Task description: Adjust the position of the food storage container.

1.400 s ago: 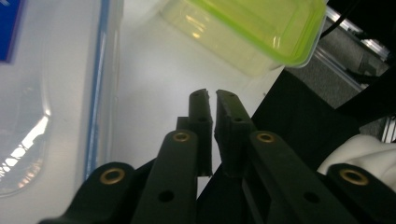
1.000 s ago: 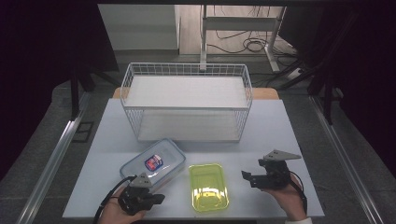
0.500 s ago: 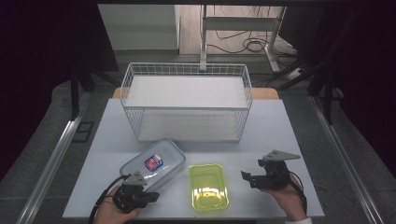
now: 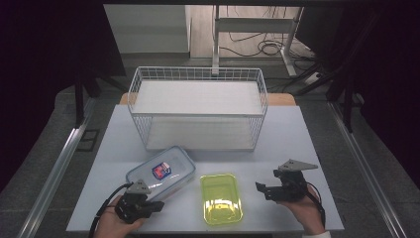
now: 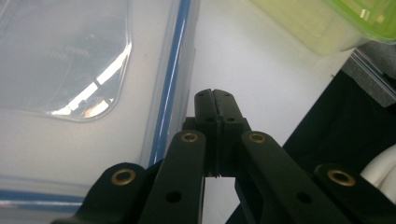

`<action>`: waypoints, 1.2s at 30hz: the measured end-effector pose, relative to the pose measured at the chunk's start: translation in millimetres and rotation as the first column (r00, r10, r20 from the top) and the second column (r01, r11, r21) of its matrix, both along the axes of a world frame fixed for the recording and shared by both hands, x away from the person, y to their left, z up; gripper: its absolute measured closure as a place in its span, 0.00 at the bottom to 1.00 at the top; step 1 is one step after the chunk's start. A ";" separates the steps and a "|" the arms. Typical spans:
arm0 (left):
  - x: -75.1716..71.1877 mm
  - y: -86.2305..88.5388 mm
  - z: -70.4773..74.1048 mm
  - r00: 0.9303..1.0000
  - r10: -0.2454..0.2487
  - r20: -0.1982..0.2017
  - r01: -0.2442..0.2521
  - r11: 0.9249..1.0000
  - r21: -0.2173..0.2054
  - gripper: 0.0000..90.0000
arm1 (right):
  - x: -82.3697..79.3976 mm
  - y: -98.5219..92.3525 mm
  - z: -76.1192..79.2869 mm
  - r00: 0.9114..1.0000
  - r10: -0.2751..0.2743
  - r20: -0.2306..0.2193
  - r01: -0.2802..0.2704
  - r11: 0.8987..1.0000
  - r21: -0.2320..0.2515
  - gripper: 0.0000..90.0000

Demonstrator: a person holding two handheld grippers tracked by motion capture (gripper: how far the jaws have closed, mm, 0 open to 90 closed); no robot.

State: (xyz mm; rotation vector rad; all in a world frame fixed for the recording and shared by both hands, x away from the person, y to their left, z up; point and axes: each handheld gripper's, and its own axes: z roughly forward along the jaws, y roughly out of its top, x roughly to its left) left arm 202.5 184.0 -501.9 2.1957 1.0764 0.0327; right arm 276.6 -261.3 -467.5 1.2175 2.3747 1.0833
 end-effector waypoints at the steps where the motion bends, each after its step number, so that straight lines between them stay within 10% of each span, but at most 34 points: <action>1: 0.4 1.8 -0.1 1.000 0.013 -0.001 -0.013 1.000 -0.002 1.00 | 0.0 0.0 0.0 1.000 0.000 0.000 0.000 1.000 0.000 0.19; 36: 28.2 62.6 -7.9 0.979 0.206 0.001 -0.206 0.979 -0.008 1.00 | 0.9 2.7 -1.0 1.000 0.006 -0.007 -0.006 1.000 0.000 0.19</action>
